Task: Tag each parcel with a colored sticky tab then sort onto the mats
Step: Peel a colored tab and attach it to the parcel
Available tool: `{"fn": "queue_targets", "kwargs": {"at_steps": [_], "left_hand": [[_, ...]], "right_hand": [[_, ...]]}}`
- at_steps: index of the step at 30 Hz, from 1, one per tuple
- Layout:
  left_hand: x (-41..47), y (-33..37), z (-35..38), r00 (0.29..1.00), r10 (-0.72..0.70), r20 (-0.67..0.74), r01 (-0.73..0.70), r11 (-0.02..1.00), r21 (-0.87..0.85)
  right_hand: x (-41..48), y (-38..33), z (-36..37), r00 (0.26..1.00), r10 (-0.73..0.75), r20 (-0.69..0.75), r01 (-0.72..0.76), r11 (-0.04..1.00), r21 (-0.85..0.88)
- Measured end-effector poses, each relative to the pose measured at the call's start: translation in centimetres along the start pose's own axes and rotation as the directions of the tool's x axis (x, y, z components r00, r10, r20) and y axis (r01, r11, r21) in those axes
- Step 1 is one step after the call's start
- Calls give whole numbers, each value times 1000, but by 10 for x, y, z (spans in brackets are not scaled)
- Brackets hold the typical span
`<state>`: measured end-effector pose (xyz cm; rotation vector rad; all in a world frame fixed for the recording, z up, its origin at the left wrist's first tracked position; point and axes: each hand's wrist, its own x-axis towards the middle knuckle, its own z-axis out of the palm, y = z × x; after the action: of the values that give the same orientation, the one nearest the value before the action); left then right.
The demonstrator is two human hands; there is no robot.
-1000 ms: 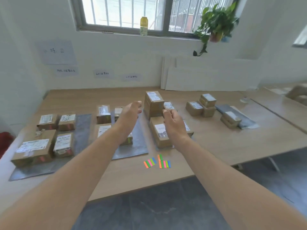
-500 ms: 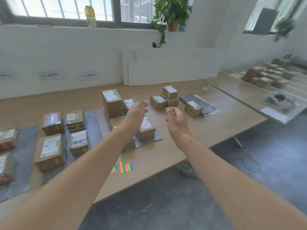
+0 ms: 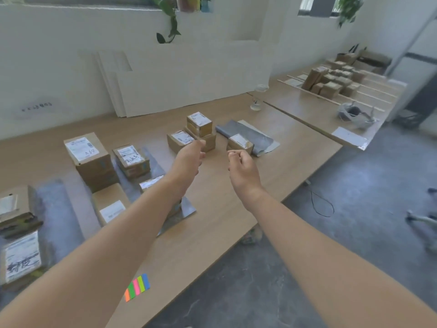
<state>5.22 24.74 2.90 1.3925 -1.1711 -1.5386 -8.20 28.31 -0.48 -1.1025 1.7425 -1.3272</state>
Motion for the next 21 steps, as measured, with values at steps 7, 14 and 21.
{"fn": "queue_targets", "kwargs": {"at_steps": [7, 14, 21], "left_hand": [[79, 5, 43, 995, -67, 73, 63, 996, 57], [159, 1, 109, 995, -84, 59, 78, 992, 99], [239, -14, 181, 988, -142, -63, 147, 985, 85]], "right_hand": [[76, 24, -17, 994, 78, -78, -76, 997, 19], [170, 62, -46, 991, 126, -53, -125, 992, 19], [274, 107, -85, 984, 177, 33, -177, 984, 11]]}}
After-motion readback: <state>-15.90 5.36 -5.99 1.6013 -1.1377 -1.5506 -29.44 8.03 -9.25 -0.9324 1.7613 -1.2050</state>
